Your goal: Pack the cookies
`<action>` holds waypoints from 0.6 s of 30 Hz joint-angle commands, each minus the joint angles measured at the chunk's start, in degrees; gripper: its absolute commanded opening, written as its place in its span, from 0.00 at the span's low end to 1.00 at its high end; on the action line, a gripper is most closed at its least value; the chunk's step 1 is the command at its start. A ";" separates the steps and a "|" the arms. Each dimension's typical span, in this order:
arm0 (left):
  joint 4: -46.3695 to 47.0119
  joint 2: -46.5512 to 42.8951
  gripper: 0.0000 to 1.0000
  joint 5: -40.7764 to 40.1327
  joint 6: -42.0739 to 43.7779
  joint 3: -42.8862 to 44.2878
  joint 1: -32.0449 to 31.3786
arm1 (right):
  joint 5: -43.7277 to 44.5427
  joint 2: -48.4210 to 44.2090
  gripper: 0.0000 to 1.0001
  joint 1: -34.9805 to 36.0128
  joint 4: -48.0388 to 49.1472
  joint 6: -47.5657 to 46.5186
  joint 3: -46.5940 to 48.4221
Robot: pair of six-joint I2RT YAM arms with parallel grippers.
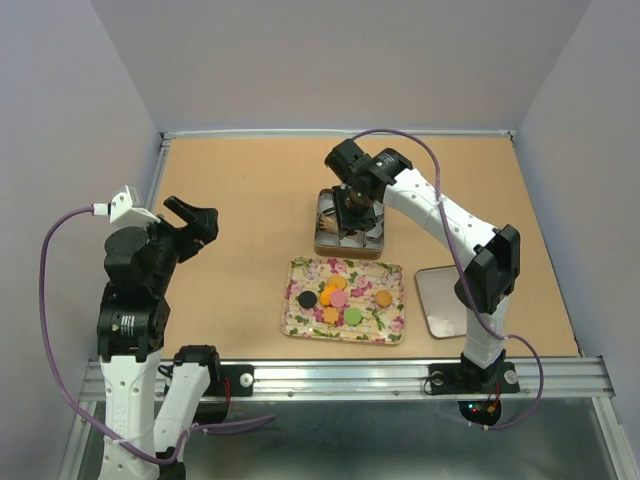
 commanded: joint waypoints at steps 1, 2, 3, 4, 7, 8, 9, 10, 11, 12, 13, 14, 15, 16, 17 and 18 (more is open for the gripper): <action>1.84 0.17 0.99 0.14 0.55 -0.38 0.16 | -0.50 -3.14 0.44 0.06 3.13 -0.31 -0.64; 1.93 0.17 0.99 0.14 0.55 -0.38 0.16 | -0.49 -3.05 0.45 0.06 3.21 -0.31 -0.56; 1.85 0.17 0.99 0.14 0.55 -0.38 0.16 | -0.23 -2.88 0.46 0.14 3.22 -0.40 -0.30; 1.85 0.26 0.99 0.14 0.55 -0.30 0.16 | -0.23 -2.79 0.46 0.06 3.22 -0.49 -0.12; 1.58 0.17 0.99 0.14 0.63 -0.21 0.16 | -0.06 -2.53 0.48 0.06 3.22 -0.67 0.58; 1.58 0.09 0.99 0.14 0.55 -0.21 0.16 | 0.12 -2.53 0.49 0.06 3.22 -0.75 1.02; 1.49 0.00 0.99 0.14 0.55 -0.21 0.16 | 0.47 -2.61 0.50 0.06 3.22 -0.84 1.29; 1.49 -0.09 0.99 0.14 0.55 -0.12 0.16 | 0.65 -2.53 0.51 0.06 3.13 -0.84 1.64; 1.41 0.00 0.99 0.14 0.55 -0.21 0.16 | 0.74 -2.53 0.52 0.06 3.13 -0.93 1.81; 1.41 -0.18 0.99 0.14 0.46 -0.29 0.16 | 1.08 -2.53 0.52 -0.03 3.13 -1.02 2.08; 1.41 -0.18 0.99 0.14 0.46 -0.29 0.07 | 1.17 -2.44 0.52 -0.03 3.21 -1.10 2.25; 1.32 -0.18 0.99 0.32 0.46 -0.29 0.16 | 1.26 -2.18 0.53 -0.03 3.13 -1.19 2.86; 1.32 -0.18 0.99 0.32 0.46 -0.21 0.16 | 1.18 -2.09 0.53 -0.20 3.04 -1.28 3.22; 1.23 -0.09 0.99 0.41 0.46 -0.12 0.16 | 1.26 -1.91 0.53 -0.29 2.87 -1.28 3.57; 1.23 -0.09 0.99 0.41 0.46 -0.12 0.16 | 1.26 -1.91 0.53 -0.29 2.60 -1.28 3.92; 1.14 -0.09 0.99 0.41 0.46 0.14 0.16 | 1.44 -1.91 0.53 -0.29 2.43 -1.46 4.36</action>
